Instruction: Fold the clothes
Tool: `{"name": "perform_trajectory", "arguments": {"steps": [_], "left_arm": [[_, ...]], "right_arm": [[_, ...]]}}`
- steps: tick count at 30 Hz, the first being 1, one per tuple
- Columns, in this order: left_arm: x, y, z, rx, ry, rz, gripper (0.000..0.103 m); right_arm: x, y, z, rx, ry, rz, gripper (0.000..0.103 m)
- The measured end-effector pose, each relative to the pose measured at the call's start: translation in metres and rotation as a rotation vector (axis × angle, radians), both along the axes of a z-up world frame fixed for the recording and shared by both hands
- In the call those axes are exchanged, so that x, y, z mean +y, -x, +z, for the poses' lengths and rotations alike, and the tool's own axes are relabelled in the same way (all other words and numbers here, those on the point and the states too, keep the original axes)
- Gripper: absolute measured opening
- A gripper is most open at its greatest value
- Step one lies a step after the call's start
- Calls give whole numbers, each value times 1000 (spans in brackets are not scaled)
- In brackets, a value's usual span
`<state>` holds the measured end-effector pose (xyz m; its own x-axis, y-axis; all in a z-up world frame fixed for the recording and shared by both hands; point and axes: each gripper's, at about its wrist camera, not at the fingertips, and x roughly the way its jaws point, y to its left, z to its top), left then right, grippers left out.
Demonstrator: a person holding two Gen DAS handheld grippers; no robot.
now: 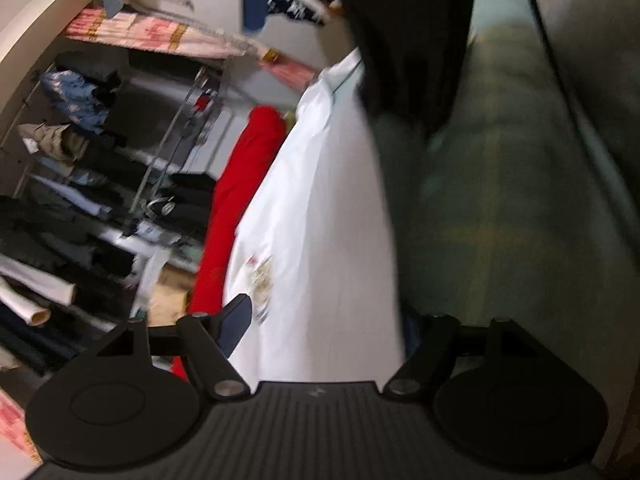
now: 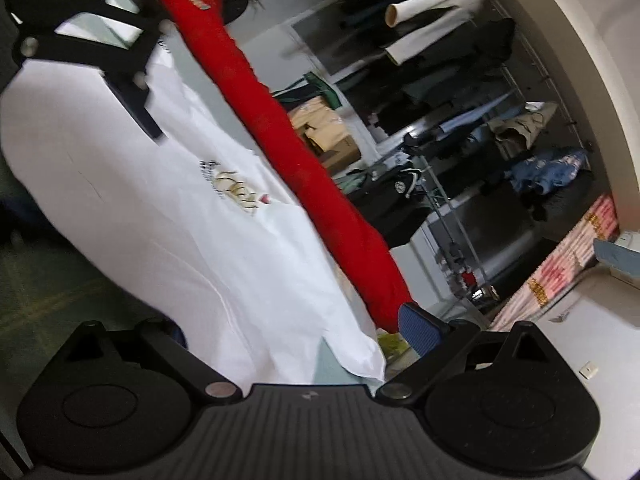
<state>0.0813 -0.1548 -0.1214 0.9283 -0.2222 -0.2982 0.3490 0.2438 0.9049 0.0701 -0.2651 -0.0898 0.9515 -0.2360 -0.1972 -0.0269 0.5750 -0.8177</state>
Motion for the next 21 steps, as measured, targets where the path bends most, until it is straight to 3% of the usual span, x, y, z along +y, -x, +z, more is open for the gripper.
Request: {"name": "perform_trajectory", "arguments": {"steps": [6,10,15,17,18,19,20,21], "left_arm": [[30,3,-8,-50,-55,46,75],[23,1,-12,-77,-101,15,75],[13,-8,-15,-61,-113,11,73],[12,-5,-18,-49,-116,20,64],[12,-2,-22,-33,-118,22,47],[12,1,-28,-12,-121,22,21],[11,5,-35,-14,-127,25,2],[9,8,-43,-29,-133,29,0]], "right_arm": [[-1,4,-11,49,7,27,99],[8,4,-33,124,25,73,98],[20,-5,-40,119,64,120,98],[23,-8,-41,133,75,126,97],[24,-9,-42,145,75,125,95],[26,-8,-42,160,74,120,88],[29,-5,-44,178,74,119,75],[34,-1,-48,195,85,125,66]]}}
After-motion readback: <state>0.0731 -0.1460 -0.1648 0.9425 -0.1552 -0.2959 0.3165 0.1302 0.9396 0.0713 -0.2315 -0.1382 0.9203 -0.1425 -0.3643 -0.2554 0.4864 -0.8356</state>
